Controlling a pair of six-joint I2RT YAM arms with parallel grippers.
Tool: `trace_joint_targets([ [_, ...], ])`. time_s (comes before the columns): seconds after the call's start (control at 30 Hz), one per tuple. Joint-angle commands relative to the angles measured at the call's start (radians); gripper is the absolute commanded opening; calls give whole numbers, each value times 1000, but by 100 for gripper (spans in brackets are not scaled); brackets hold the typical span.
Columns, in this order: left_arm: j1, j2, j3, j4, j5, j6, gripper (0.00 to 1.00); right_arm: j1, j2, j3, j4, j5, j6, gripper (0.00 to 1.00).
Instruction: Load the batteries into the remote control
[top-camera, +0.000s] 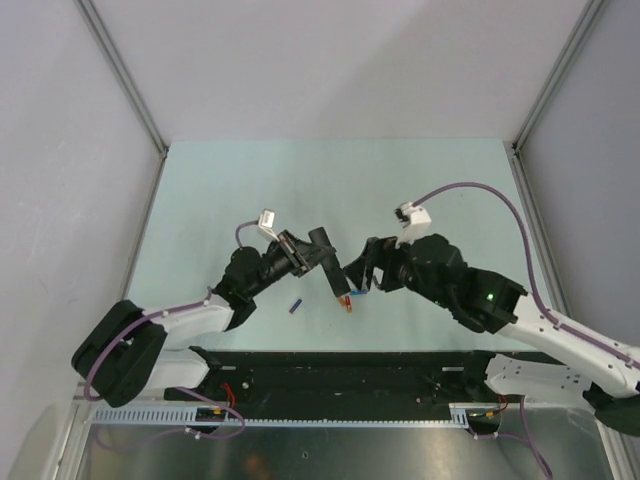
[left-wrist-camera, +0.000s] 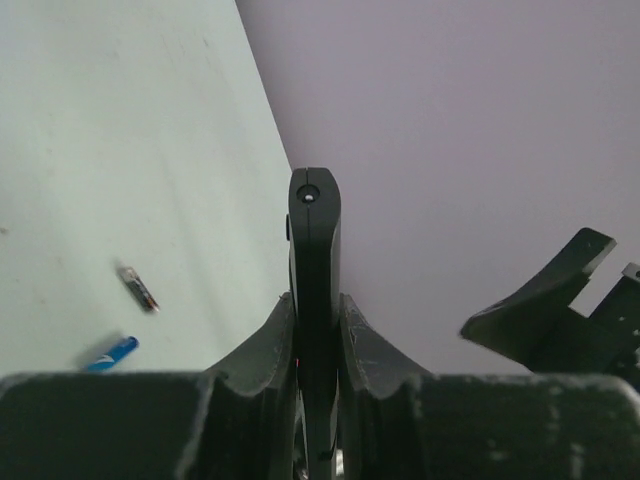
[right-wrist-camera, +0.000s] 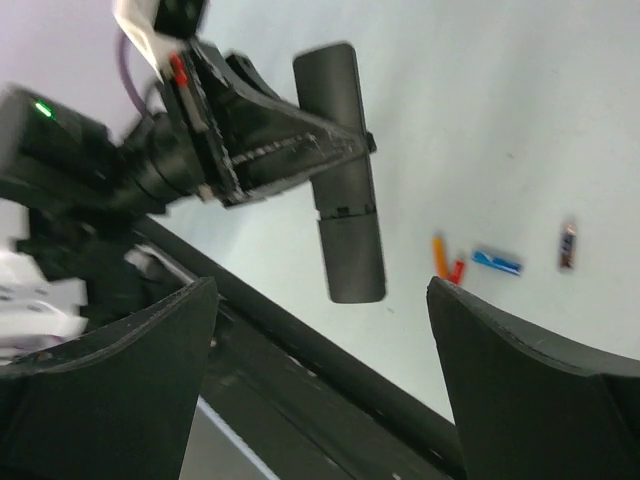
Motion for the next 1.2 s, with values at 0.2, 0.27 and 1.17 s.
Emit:
trace_joint_targets([
  [0.2,6,113,75,174,210,-155,0,148,170,95,-256,195,-71,92],
  [0.27,6,127,72,198,208,-171,0,154,182,98,-255,195,-64,91],
  [1.17,6,184,83,212,193,-191,0,206,362,193,-270,213,-44,62],
])
